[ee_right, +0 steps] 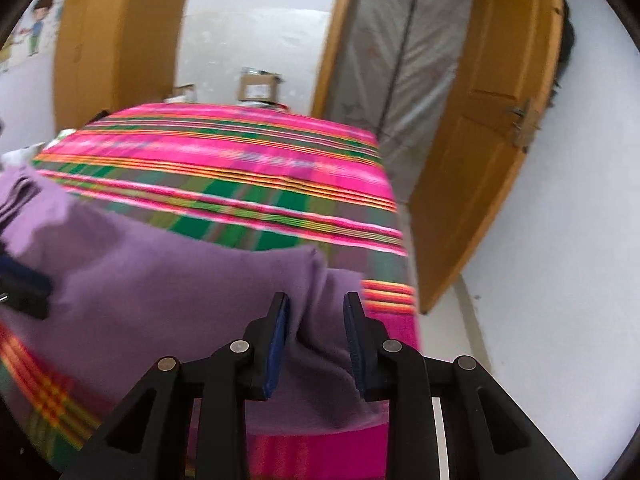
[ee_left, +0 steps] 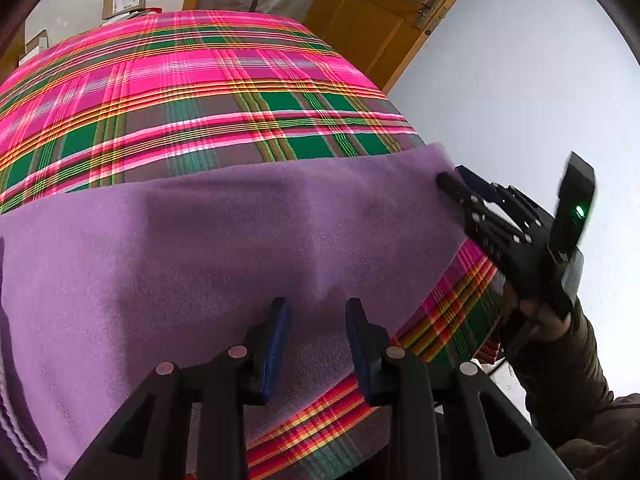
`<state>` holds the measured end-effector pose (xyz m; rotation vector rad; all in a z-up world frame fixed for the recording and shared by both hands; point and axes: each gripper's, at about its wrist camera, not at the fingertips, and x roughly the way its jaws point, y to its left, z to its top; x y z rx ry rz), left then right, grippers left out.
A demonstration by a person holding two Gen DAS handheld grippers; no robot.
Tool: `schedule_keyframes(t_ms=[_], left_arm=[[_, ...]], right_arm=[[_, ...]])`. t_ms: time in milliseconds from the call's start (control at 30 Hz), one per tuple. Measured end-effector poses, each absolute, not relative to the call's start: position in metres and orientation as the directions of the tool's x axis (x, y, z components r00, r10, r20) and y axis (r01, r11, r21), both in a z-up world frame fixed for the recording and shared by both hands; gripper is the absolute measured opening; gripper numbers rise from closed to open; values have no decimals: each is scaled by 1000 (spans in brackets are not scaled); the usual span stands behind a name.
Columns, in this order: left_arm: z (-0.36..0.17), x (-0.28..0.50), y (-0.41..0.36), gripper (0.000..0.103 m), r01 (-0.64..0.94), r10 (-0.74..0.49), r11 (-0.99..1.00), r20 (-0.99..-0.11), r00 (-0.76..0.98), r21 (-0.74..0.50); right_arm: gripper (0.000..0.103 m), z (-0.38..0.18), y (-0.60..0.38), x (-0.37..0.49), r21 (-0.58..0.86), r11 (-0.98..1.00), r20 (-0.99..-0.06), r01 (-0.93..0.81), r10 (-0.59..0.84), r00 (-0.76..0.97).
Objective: Fold clothes
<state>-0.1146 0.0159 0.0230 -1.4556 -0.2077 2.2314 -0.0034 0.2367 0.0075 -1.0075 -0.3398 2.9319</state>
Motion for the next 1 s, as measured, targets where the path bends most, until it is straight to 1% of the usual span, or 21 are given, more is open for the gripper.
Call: schedule_keyframes(t_ms=[100, 233, 333, 400, 467, 500, 533, 633, 900, 967, 1000], left_arm=[[23, -114, 16, 31, -295, 458, -881, -825, -331, -371], [24, -114, 15, 31, -291, 461, -880, -824, -328, -377], [25, -112, 14, 31, -288, 465, -878, -822, -328, -382], [25, -111, 12, 31, -285, 467, -878, -821, -329, -385], [25, -110, 11, 31, -281, 469, -877, -820, -330, -389], [25, -109, 11, 31, -280, 469, -877, -819, -330, -390], [25, -109, 11, 31, -280, 469, -877, -819, -330, -389], [25, -108, 11, 31, -278, 466, -879, -821, -330, -388], [24, -109, 11, 31, -273, 461, -882, -823, -332, -384], [24, -110, 12, 31, -275, 458, -883, -824, -333, -380], [24, -110, 12, 31, -276, 457, -884, -825, -334, -378]], right_arm=[[29, 8, 255, -11, -191, -982, -623, -8, 127, -771], [29, 12, 271, -7, -124, -991, -629, -39, 109, -770], [29, 19, 283, 0, 7, -1000, -645, -15, 7, -764], [29, 21, 291, 6, 109, -994, -637, 2, -71, -767], [34, 16, 294, 6, 163, -986, -652, 29, -129, -747], [44, 13, 295, 3, 165, -986, -669, 27, -132, -731], [47, 10, 294, 0, 162, -986, -681, 22, -128, -721], [47, 2, 290, -2, 164, -986, -694, 28, -136, -707], [48, 0, 280, 0, 100, -993, -697, 65, -116, -708], [45, 0, 274, 1, 84, -992, -697, 89, -122, -706], [40, 0, 272, 1, 80, -992, -696, 96, -124, -707]])
